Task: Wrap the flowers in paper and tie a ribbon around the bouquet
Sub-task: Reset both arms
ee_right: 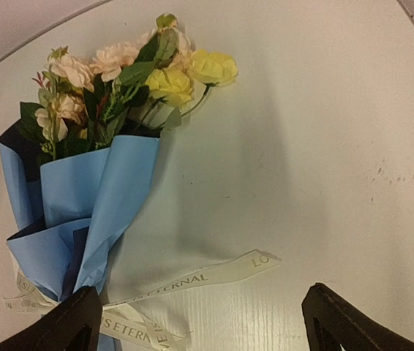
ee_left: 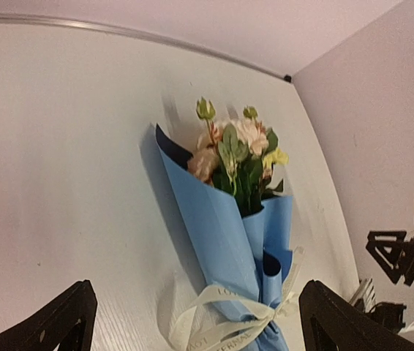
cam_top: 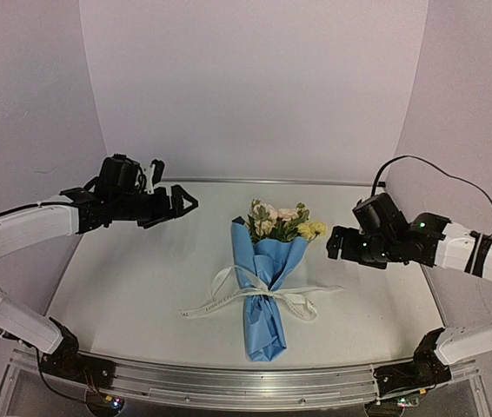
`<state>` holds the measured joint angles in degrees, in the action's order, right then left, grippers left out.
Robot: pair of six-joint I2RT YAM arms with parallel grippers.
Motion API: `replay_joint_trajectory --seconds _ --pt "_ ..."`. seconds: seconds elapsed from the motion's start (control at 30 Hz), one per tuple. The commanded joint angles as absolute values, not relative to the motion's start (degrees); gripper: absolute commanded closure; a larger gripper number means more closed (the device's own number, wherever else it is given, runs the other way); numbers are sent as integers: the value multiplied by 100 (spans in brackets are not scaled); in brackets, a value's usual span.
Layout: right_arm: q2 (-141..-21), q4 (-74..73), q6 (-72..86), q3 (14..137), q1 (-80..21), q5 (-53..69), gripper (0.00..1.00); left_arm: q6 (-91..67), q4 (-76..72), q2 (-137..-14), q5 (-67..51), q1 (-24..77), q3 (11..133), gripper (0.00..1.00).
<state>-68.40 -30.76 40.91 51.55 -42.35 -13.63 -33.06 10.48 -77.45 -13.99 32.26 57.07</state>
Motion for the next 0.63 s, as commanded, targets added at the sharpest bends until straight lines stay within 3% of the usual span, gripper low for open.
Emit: replay_joint_trajectory --seconds 0.0,0.6 --pt "-6344 -3344 3783 5424 -4210 -2031 2 -3558 1470 -7799 -913 3000 6563 0" --pt "-5907 -3582 3550 5441 -4210 -2289 2 -3176 1601 -7490 -415 2995 6857 0"
